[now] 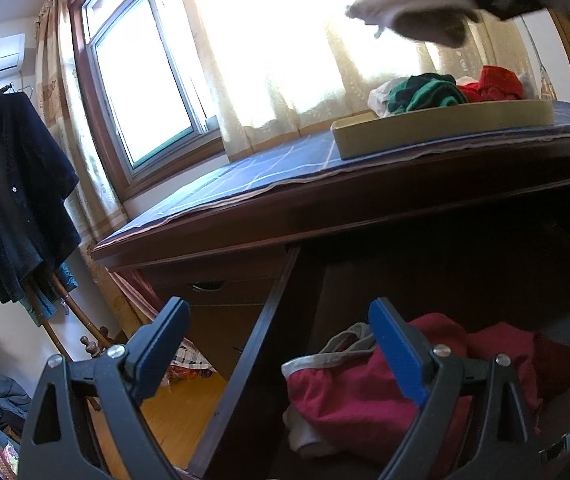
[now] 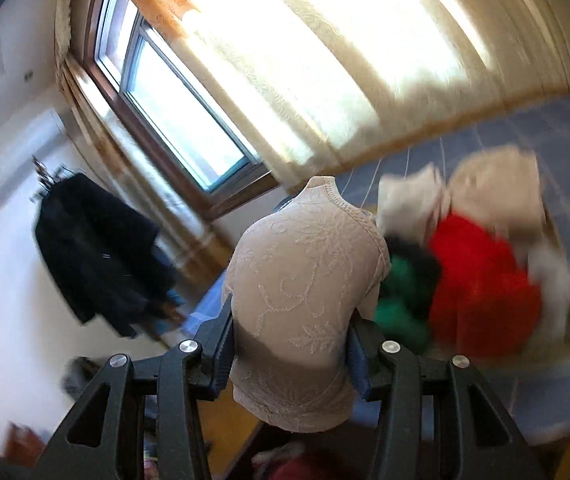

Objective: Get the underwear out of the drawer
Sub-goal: 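Carry the beige bra over the tray and release it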

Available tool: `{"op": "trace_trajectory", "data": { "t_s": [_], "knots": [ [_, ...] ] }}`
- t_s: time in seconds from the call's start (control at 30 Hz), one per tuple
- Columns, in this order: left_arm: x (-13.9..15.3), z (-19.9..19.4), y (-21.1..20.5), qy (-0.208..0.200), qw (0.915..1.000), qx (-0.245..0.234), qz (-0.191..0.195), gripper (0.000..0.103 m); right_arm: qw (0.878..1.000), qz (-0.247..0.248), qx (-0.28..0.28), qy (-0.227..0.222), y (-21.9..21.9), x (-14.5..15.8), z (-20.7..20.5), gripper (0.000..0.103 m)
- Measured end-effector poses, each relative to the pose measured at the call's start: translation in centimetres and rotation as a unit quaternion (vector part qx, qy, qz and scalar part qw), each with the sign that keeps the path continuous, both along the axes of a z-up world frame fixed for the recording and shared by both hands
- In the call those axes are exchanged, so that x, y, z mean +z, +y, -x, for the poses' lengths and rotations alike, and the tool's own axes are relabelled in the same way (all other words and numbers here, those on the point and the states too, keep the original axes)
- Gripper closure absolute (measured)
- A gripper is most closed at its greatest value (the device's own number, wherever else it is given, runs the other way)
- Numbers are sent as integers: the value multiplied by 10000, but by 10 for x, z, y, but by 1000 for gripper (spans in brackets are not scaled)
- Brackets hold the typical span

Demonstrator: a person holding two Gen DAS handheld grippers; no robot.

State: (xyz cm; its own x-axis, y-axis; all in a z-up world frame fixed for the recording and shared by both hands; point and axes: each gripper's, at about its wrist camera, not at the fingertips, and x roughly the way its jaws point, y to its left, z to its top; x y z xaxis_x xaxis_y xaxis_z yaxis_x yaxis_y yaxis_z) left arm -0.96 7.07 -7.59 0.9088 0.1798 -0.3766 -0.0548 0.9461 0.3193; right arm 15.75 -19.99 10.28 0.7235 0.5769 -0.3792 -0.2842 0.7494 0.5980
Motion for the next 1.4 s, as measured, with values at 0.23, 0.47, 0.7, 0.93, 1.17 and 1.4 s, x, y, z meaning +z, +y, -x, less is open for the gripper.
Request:
{"op": "trace_trajectory", "data": {
  "t_s": [0.23,0.47,0.7,0.93,1.17,1.4],
  "knots": [
    [0,1,1,-54,10000,-34,29,10,9967,738,-337,88,21,0,-79,53],
    [1,2,1,-101,9999,-79,49,10,9883,1357,-594,353,40,-19,-134,54],
    [1,3,2,-132,9999,-100,37,10,9797,1830,-523,631,63,-33,-168,54],
    [0,4,1,-135,9999,-95,36,10,9754,1919,-593,911,64,-46,-197,53],
    [1,3,1,-131,9999,-93,18,10,9757,1694,-701,1200,53,-65,-215,53],
    [1,1,1,-92,9999,-95,27,10,9788,1345,-673,1392,45,-71,-221,37]
  ]
}}
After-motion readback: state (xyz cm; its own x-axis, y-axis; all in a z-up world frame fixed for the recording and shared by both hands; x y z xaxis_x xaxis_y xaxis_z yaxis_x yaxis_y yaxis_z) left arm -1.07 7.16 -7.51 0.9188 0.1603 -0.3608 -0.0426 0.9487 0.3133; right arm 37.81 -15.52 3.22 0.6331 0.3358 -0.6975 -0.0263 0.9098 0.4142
